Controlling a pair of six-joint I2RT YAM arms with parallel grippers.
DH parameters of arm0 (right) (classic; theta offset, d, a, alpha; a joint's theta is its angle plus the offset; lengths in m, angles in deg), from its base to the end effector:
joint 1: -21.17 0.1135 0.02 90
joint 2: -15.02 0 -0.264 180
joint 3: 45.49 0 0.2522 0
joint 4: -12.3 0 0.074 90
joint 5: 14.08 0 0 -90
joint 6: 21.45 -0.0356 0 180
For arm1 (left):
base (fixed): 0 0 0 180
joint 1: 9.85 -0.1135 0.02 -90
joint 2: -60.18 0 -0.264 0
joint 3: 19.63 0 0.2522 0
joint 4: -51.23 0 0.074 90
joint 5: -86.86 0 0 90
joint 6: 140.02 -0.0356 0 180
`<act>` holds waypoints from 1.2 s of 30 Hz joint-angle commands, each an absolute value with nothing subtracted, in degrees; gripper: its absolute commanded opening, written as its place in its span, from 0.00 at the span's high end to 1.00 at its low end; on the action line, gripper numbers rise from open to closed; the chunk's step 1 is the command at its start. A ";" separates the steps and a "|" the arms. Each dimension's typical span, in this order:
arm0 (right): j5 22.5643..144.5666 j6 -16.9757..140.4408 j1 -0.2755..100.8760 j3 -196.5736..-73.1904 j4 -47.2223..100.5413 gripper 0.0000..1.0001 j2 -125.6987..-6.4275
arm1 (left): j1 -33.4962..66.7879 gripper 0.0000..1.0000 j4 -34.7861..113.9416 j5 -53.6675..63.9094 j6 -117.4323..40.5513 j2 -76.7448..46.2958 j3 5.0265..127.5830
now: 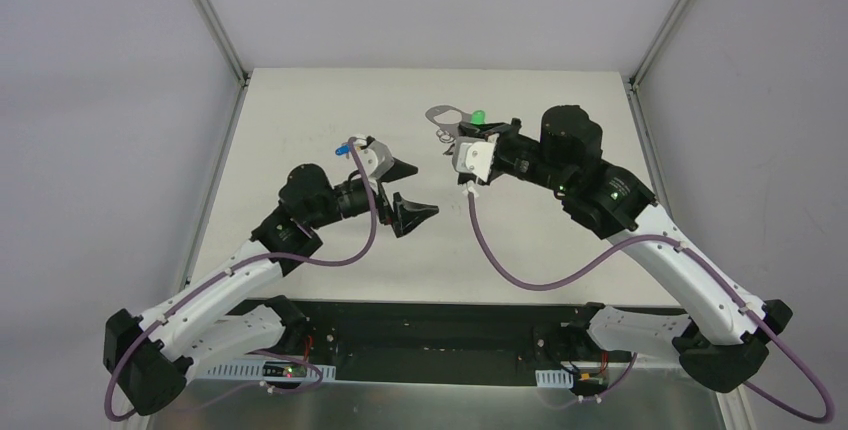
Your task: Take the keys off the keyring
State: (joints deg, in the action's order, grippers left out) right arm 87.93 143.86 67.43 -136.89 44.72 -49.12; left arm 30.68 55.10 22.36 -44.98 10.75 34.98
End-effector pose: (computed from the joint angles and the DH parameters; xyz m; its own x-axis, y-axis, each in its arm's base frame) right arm 0.1588 0.1767 0.4568 0.8064 -0.5258 -0.2707 -0.2757 0.0707 -0.9586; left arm 0.1453 -0.1444 0.3535 0.0392 -0.1378 -0.9897 0.9167 0.3992 -0.0193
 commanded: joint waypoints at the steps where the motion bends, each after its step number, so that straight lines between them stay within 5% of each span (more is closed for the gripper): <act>1: 95.02 141.47 67.31 -139.44 39.06 1.00 -46.94 | 30.88 0.02 67.94 33.01 -45.82 6.94 35.61; 20: 98.44 138.33 67.23 -136.29 36.24 1.00 -45.71 | 31.01 0.32 92.33 39.07 -36.68 -5.36 42.54; 24: 97.67 138.46 67.23 -135.95 36.09 1.00 -46.15 | 31.02 0.46 94.98 39.05 -35.28 -5.68 42.73; 33: 96.86 138.38 67.29 -135.03 35.67 1.00 -46.27 | 30.97 0.98 92.18 37.94 -35.25 -5.56 43.23; 36: 94.19 137.07 67.28 -134.74 35.60 1.00 -46.24 | 30.94 1.00 87.99 36.85 -35.21 -4.46 43.54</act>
